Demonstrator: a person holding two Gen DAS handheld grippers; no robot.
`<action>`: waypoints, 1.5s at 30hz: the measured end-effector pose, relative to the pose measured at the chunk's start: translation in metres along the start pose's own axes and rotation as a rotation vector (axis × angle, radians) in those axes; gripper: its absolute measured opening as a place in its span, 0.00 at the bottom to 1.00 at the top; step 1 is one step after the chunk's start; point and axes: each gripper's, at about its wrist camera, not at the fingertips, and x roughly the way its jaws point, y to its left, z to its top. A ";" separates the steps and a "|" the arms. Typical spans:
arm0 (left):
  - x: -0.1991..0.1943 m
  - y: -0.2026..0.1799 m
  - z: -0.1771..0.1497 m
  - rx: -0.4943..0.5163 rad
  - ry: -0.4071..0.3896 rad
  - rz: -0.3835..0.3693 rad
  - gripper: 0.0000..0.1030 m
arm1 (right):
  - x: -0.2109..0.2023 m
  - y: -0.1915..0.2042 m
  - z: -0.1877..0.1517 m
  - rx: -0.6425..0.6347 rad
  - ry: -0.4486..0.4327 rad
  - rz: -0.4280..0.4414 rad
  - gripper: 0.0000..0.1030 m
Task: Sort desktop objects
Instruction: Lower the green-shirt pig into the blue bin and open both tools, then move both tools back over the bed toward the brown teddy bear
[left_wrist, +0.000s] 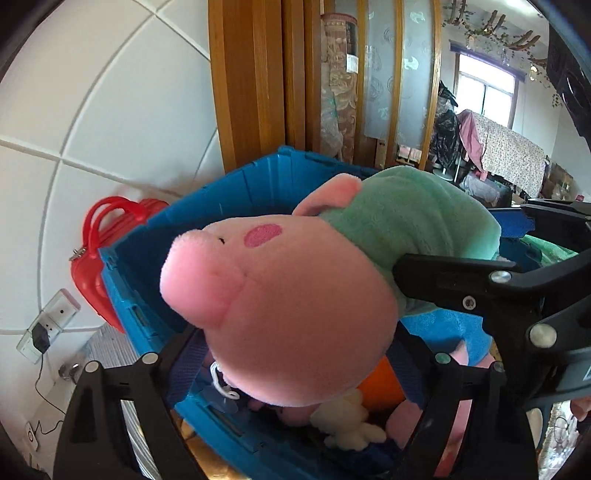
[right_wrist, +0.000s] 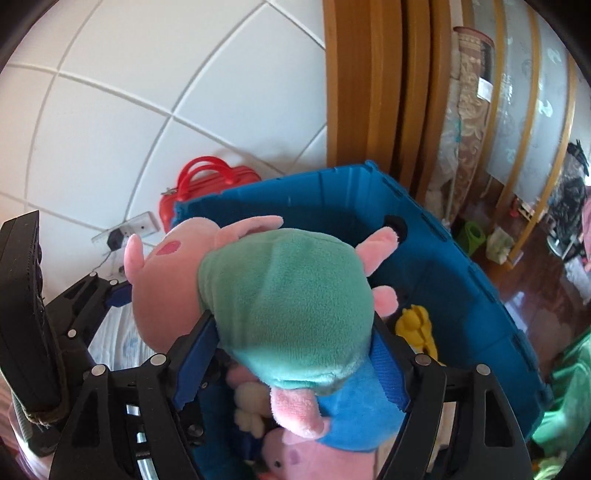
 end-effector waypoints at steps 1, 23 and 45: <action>0.014 -0.004 0.004 -0.004 0.028 -0.002 0.87 | 0.005 -0.010 -0.001 0.010 0.015 -0.002 0.79; -0.014 0.000 -0.021 0.017 0.011 0.063 0.88 | -0.007 -0.025 -0.033 0.059 0.006 -0.124 1.00; -0.063 0.166 -0.218 -0.120 0.092 0.229 0.88 | -0.032 0.184 -0.136 -0.018 -0.176 0.097 1.00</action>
